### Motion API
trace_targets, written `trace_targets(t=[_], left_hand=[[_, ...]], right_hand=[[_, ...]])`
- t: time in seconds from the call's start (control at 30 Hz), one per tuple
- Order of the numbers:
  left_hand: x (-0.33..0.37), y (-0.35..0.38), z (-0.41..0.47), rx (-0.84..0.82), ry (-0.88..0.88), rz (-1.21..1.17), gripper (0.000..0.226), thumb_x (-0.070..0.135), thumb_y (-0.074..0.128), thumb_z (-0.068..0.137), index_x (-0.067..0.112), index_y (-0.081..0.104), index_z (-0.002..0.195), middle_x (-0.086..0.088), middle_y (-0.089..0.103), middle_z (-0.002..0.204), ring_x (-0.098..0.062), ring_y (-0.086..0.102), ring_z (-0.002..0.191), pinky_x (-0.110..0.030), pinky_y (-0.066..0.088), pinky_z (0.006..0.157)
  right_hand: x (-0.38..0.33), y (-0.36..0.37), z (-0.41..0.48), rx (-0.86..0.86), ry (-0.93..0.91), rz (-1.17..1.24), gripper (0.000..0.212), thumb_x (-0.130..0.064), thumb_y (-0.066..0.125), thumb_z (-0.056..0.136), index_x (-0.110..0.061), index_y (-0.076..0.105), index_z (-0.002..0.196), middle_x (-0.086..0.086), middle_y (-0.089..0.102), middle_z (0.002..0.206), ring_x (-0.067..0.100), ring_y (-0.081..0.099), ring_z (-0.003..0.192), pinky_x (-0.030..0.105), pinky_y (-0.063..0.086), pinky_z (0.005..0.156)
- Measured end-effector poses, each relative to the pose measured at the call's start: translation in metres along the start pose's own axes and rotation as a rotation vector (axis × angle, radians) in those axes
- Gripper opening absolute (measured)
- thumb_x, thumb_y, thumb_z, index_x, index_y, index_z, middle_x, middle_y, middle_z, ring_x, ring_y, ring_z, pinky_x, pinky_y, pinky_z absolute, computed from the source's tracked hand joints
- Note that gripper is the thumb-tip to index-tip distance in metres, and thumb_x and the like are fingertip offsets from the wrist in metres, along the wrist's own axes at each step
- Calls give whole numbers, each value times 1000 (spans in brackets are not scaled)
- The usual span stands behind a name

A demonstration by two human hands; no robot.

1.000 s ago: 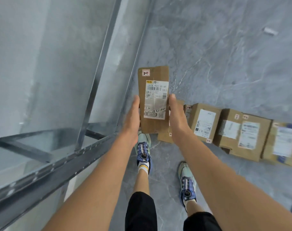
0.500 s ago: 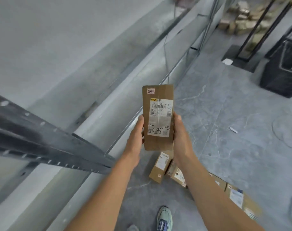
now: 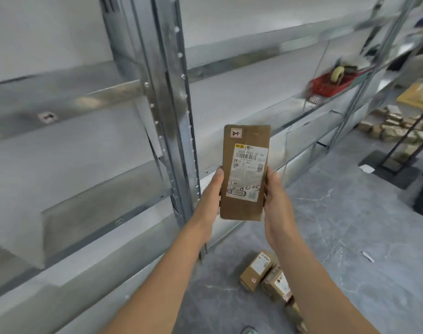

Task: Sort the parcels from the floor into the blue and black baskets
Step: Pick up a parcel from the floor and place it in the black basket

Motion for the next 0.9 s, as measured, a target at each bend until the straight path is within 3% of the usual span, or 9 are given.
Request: trace_targets(t=[0.1,0.23,0.33,0.47,0.57,0.63,0.73,0.9], left_hand=[[15,-24,-49,51,47,-8,40,61,24,107,54,60,124,29,74,105,13,68,93,-17,54,79],[26,-50,-105,133,61,-3,44,67,23,104,57,61,124,23,72,119,-1,63,117,-40,44,110],[30,-71,-146,219,89,-1,41,66,21,105,66,62,113,33,71,109,4,59,114,-38,44,107],[33,-95,-193,361,130,-15,40,62,21,107,64,60,115,38,70,103,15,63,102,-31,46,102],[29,-110,-221,488,131,-31,40,63,21,107,66,61,112,37,71,104,14,64,101,-29,46,97],[24,-117,-242,563,118,-47,39,65,23,106,66,58,122,34,70,115,9,62,113,-34,45,105],[15,-127,-275,666,108,-60,46,69,24,104,59,52,139,28,66,129,1,57,126,-45,40,117],[-5,-138,-334,840,77,-91,52,71,23,103,54,52,142,22,62,139,-6,53,134,-50,38,119]], right_hand=[[-14,22,-45,-64,-50,-18,49,-59,22,111,-48,70,120,-21,77,112,-1,71,106,28,50,91],[-21,45,-87,-152,-66,-35,49,-59,23,111,-46,68,125,-19,77,115,0,71,107,20,54,82],[-25,67,-112,-236,-55,-34,48,-63,26,109,-50,72,115,-18,78,112,2,72,105,26,53,84],[-25,98,-139,-395,-50,-21,44,-56,27,111,-47,70,116,-20,79,105,-3,74,92,14,55,65],[-23,118,-158,-491,-51,-39,43,-59,29,110,-49,67,126,-20,77,113,2,72,104,22,56,76],[-18,130,-171,-550,-33,-49,42,-62,30,109,-52,70,122,-20,77,113,4,69,108,32,53,86],[-9,146,-190,-659,-15,-76,44,-62,30,109,-48,69,125,-21,77,111,2,69,108,34,51,92],[9,175,-233,-861,30,-143,46,-57,27,111,-47,70,125,-21,76,114,-1,68,107,33,50,95]])
Point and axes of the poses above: each hand's wrist, its own z-axis towards the middle knuckle, its own y-axis out of the palm, x = y × z, the point moved 1 cm from there along z, towards the middle knuckle
